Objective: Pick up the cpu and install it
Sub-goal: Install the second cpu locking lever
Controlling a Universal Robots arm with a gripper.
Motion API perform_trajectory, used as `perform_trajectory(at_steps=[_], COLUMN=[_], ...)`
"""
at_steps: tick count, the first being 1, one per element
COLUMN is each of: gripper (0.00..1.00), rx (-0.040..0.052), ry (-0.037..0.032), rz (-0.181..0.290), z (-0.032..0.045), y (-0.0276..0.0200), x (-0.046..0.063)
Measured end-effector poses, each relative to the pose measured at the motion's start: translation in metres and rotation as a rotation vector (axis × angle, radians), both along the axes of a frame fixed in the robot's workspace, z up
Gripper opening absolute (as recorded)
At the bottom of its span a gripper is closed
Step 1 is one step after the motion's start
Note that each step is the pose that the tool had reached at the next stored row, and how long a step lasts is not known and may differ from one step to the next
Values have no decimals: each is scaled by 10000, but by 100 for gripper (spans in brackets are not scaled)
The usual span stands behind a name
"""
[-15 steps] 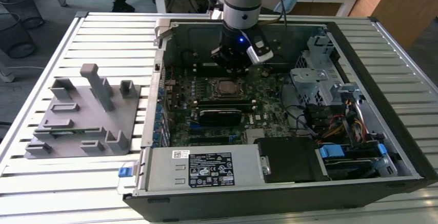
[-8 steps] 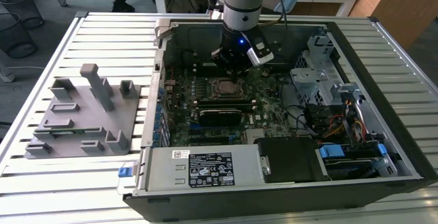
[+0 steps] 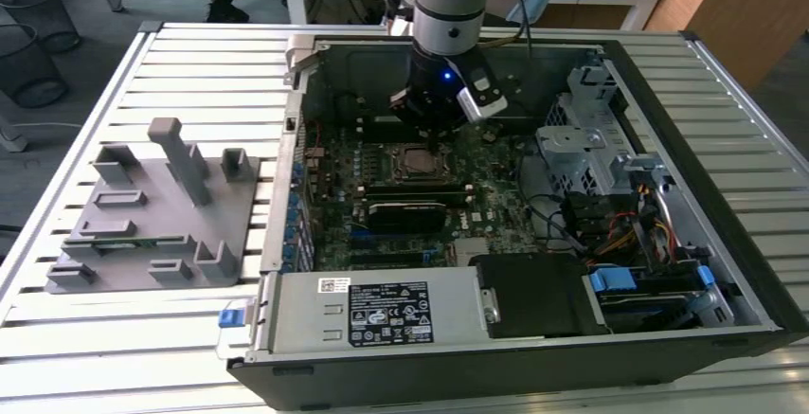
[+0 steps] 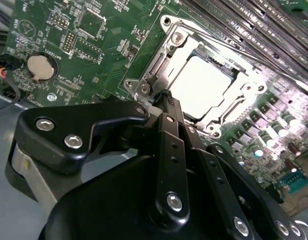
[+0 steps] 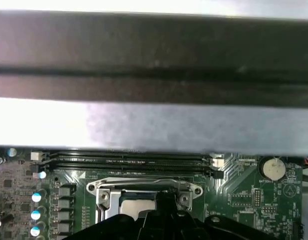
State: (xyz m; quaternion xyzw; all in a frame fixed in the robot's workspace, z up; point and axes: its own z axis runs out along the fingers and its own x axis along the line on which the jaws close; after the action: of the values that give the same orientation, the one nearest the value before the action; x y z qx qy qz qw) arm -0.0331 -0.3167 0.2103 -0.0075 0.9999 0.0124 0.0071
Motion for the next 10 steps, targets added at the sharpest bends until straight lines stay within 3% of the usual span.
perform_trajectory(at_steps=[6, 10], gripper=[11, 11], rx=[-2, 0], ry=[1, 22], rz=[0, 3], z=[173, 215], y=[0, -2], x=[0, 1])
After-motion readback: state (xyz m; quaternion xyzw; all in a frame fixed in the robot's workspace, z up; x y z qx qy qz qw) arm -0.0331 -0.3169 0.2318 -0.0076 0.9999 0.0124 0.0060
